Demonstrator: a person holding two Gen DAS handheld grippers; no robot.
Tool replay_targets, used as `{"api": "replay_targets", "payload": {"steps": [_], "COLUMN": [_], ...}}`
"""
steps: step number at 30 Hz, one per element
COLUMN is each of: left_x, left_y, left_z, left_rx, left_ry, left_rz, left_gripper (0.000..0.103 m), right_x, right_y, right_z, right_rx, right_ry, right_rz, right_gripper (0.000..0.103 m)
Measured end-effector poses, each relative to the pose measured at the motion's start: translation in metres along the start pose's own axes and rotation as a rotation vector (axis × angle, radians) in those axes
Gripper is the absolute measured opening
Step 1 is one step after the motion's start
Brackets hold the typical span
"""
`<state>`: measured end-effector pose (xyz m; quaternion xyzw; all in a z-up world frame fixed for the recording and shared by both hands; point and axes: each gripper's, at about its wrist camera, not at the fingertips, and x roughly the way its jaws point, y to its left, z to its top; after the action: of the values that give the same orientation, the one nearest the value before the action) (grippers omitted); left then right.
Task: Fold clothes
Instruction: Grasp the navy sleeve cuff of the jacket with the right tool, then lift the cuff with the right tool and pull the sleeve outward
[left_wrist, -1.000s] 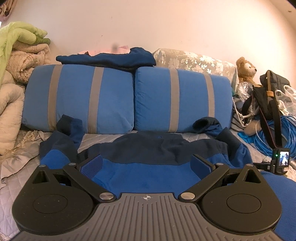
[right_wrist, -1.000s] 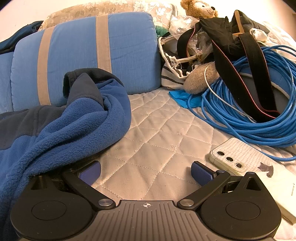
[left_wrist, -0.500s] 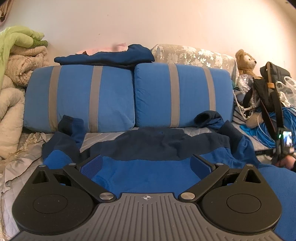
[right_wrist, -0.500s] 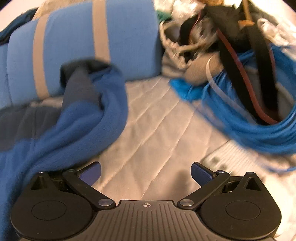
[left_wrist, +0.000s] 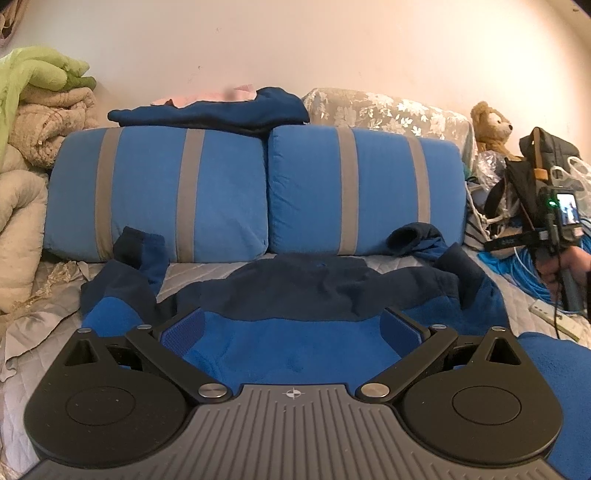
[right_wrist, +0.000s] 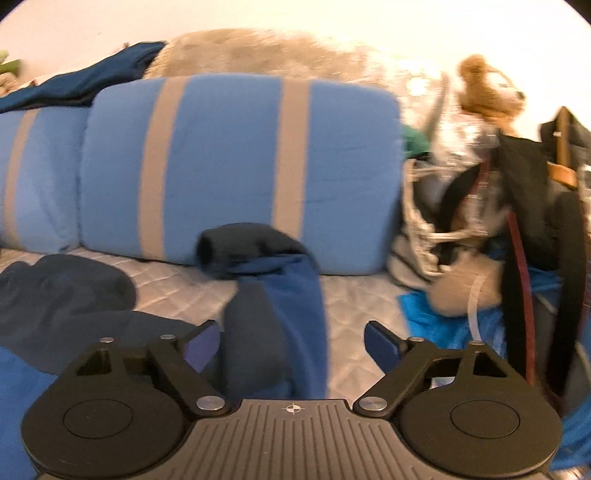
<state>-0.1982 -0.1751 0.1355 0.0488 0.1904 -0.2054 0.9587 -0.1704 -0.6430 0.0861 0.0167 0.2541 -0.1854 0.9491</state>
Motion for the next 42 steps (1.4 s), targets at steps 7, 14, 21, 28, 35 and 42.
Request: {"api": "replay_targets", "payload": {"steps": [7, 14, 21, 28, 35, 42], "left_x": [0.003, 0.008, 0.013, 0.018, 0.015, 0.016], "left_y": [-0.004, -0.008, -0.008, -0.008, -0.011, -0.014], "left_z": [0.001, 0.001, 0.003, 0.004, 0.003, 0.004], "left_rx": [0.014, 0.014, 0.006, 0.006, 0.016, 0.031], "left_ry": [0.01, 0.024, 0.033, 0.044, 0.04, 0.048], "left_rz": [0.0, -0.022, -0.028, -0.024, -0.013, 0.008], "left_gripper": [0.103, 0.103, 0.103, 0.103, 0.103, 0.103], "right_x": [0.045, 0.101, 0.16, 0.178, 0.145, 0.09], "right_y": [0.023, 0.044, 0.053, 0.046, 0.017, -0.021], "right_z": [0.015, 0.039, 0.05, 0.057, 0.077, 0.09], "right_rx": [0.034, 0.096, 0.201, 0.281, 0.299, 0.281], "right_ry": [0.023, 0.037, 0.039, 0.061, 0.046, 0.022], "right_rz": [0.083, 0.143, 0.101, 0.032, 0.041, 0.061], "right_gripper": [0.061, 0.059, 0.057, 0.016, 0.013, 0.012]}}
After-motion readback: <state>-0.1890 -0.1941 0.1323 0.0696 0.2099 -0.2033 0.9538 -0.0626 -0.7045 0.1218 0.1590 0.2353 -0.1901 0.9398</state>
